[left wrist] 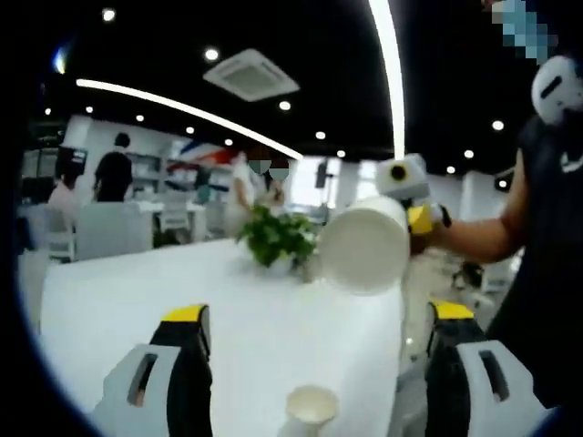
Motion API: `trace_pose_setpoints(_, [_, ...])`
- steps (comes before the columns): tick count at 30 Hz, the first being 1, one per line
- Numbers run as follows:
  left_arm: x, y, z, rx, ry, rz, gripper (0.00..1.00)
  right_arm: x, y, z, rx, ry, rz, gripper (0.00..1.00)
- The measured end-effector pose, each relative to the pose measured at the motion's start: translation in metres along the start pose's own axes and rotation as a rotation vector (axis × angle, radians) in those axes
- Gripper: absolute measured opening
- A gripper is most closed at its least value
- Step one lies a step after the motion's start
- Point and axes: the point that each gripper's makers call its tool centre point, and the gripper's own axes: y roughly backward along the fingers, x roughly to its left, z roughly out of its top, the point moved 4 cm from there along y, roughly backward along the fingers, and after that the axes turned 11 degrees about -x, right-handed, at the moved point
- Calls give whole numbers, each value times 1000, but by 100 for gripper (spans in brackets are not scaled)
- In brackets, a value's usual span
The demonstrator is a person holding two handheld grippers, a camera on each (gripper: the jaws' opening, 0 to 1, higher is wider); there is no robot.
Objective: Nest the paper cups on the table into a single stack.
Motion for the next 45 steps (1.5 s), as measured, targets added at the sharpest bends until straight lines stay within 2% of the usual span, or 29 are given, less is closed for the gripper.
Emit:
trace_pose_setpoints(1, [2, 3, -2, 14, -18, 10, 99, 0, 0, 2, 17, 14, -5, 0])
trace_pose_setpoints(3, [12, 11, -3, 27, -42, 76, 99, -2, 0, 6, 75, 71, -21, 0])
trace_pose_setpoints(6, [19, 23, -7, 50, -5, 117, 99, -1, 0, 13, 142, 118, -31, 0])
trace_pose_setpoints(8, [25, 32, -13, 94, -3, 150, 99, -1, -1, 19, 192, 141, -32, 0])
trace_pose_setpoints(12, [27, 44, -16, 89, 4, 178, 99, -3, -3, 28, 277, 140, -39, 0])
trace_pose_setpoints(15, [31, 56, -24, 91, -1, 212, 99, -8, -4, 31, 422, 214, -76, 0])
trace_pose_setpoints(17, [33, 61, -31, 115, -12, 223, 99, -10, -5, 28, 521, 195, -78, 0])
trace_pose_setpoints(21, [36, 72, -41, 140, 7, 247, 99, -18, -7, 23, 695, 217, -103, 0])
trace_pose_setpoints(29, [38, 95, -67, 240, -33, 281, 99, -24, -22, 20, 887, 241, -110, 0])
trace_pose_setpoints(32, [41, 100, -71, 237, -26, 299, 99, -27, -24, 21, 1012, 265, -129, 0])
trace_pose_setpoints(34, [41, 103, -74, 239, -17, 306, 99, -29, -28, 22, 1058, 246, -179, 0])
trace_pose_setpoints(39, [45, 108, -76, 242, -18, 320, 99, -29, -35, 19, 1162, 255, -205, 0])
trace_pose_setpoints(45, [51, 108, -71, 219, -14, 329, 99, -26, -41, 14, 1208, 264, -214, 0])
